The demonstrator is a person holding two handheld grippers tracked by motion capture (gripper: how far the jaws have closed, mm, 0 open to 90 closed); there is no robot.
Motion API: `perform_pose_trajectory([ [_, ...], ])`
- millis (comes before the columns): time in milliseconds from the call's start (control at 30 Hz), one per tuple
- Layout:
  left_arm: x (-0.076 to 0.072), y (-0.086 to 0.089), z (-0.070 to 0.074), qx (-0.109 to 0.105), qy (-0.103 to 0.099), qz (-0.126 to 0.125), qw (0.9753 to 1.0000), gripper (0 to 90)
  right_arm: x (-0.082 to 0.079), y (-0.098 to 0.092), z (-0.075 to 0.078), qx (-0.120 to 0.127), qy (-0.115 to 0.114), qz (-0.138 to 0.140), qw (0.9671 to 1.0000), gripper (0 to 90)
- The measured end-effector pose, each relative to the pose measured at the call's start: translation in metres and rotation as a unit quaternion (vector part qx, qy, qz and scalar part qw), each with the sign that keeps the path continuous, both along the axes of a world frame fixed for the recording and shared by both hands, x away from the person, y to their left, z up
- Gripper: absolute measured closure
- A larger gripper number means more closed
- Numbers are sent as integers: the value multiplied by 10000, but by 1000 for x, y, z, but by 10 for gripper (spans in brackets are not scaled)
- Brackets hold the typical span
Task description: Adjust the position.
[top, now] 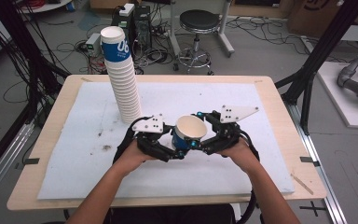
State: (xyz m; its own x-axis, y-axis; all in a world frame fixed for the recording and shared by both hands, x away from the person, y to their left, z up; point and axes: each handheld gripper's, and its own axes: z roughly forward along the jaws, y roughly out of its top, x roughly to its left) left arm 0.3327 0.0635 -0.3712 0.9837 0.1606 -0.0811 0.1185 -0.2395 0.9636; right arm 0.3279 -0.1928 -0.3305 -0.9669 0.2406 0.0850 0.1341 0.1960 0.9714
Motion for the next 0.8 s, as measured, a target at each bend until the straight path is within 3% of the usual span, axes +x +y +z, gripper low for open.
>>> perform_pose_trajectory([
  [67,-1,0,-1,-207,2,35,9998,300,0,0,-1,257,54,-52,9996,175],
  [100,-1,0,-1,-207,2,35,9998,300,0,0,-1,257,54,-52,9996,175],
  [133,-1,0,-2,-363,-32,75,9993,300,1,1,-4,410,169,-33,9990,175],
  [233,-1,-1,-3,-527,-23,116,9985,301,2,3,-6,491,217,-56,9985,176],
  [333,0,-2,-4,-561,15,191,9982,299,3,4,-7,477,226,-53,9986,209],
  [400,0,-3,-5,-453,32,244,9987,295,3,3,-6,397,170,-53,9991,237],
  [500,-2,-4,-8,-115,19,375,9992,269,3,3,-7,58,48,-46,10000,245],
  [567,-1,-2,-13,12,86,529,9986,219,0,3,-7,-192,-207,-249,9993,245],
  [633,-1,0,-16,13,122,590,9982,218,0,2,-7,-258,-214,-296,9990,245],
  [800,-7,27,-32,-18,203,1020,9946,214,3,-15,-8,-342,-318,-672,9966,244],
])
